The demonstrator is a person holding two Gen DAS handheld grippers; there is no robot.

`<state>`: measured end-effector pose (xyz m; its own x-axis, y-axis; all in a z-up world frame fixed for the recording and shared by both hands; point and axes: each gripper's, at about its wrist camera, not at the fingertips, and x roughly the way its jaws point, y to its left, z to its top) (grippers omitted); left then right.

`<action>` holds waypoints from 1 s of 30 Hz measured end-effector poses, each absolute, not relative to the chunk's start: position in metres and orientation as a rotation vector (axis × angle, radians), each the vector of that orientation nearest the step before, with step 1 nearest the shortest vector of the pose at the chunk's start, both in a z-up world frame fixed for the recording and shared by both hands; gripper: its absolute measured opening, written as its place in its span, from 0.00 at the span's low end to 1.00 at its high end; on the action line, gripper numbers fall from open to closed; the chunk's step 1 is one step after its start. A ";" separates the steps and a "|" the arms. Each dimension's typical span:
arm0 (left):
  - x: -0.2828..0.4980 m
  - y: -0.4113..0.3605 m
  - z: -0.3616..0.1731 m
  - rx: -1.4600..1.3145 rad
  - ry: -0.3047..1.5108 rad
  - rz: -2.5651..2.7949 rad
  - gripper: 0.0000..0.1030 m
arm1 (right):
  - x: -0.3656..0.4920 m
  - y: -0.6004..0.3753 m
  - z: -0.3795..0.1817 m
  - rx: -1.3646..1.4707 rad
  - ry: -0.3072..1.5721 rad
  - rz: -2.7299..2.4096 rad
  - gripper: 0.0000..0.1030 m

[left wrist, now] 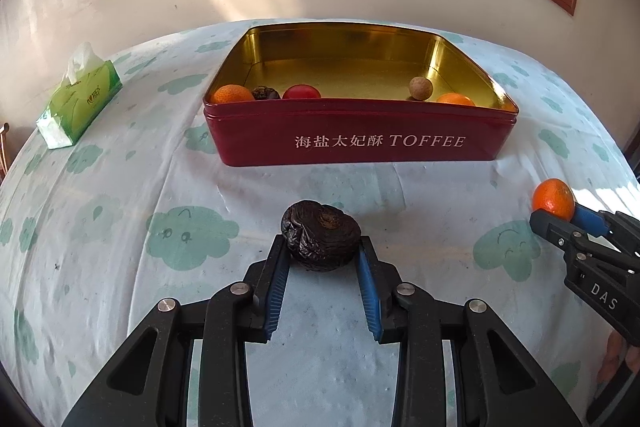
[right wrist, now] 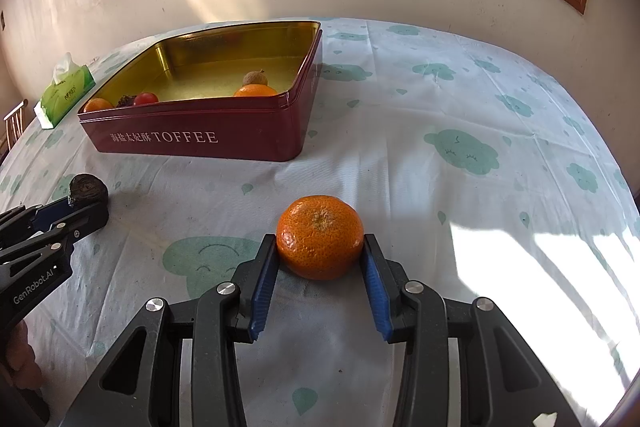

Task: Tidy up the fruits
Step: 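Close the left tool on the dark dried date while the right tool holds the orange, then carry the orange and date into the tin and open both tools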

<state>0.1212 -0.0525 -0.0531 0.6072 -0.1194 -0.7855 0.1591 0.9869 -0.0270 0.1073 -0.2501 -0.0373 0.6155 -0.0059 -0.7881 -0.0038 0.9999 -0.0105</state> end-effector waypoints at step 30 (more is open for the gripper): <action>0.118 -0.030 -0.033 -0.010 0.890 -0.151 0.34 | 0.099 -0.239 -0.014 -0.003 0.884 0.043 0.36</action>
